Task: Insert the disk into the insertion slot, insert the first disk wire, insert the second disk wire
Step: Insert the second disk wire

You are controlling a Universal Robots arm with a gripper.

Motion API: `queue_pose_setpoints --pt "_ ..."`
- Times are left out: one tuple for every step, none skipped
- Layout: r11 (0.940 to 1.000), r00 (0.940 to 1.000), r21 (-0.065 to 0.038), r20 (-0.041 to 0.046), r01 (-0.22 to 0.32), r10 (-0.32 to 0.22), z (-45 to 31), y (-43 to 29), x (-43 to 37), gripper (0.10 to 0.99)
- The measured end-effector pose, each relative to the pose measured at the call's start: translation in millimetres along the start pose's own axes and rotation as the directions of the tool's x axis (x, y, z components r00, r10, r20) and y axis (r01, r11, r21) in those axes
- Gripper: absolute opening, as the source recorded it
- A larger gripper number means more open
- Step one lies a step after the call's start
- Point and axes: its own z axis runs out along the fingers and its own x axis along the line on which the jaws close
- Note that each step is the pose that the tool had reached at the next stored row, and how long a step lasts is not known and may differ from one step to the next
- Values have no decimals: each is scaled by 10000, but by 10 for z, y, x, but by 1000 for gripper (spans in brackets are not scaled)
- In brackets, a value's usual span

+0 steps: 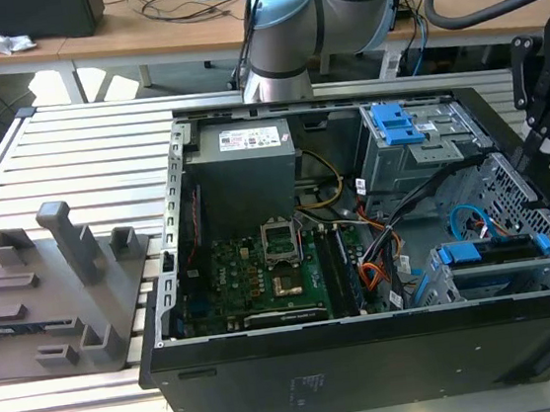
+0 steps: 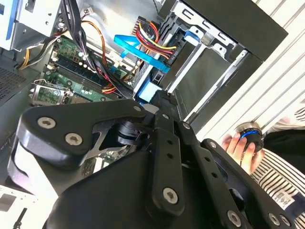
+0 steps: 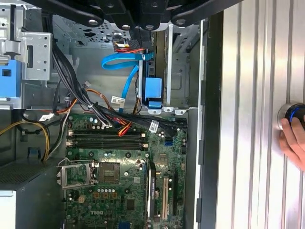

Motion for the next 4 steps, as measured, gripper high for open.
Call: queue_pose_setpoints --pt "10000 10000 0 0 0 0 0 0 0 106" --pt "10000 10000 0 0 0 0 -1 0 0 106" --pt "10000 10000 0 0 0 0 -1 0 0 106" --pt "10000 10000 0 1 0 0 -1 0 0 106"
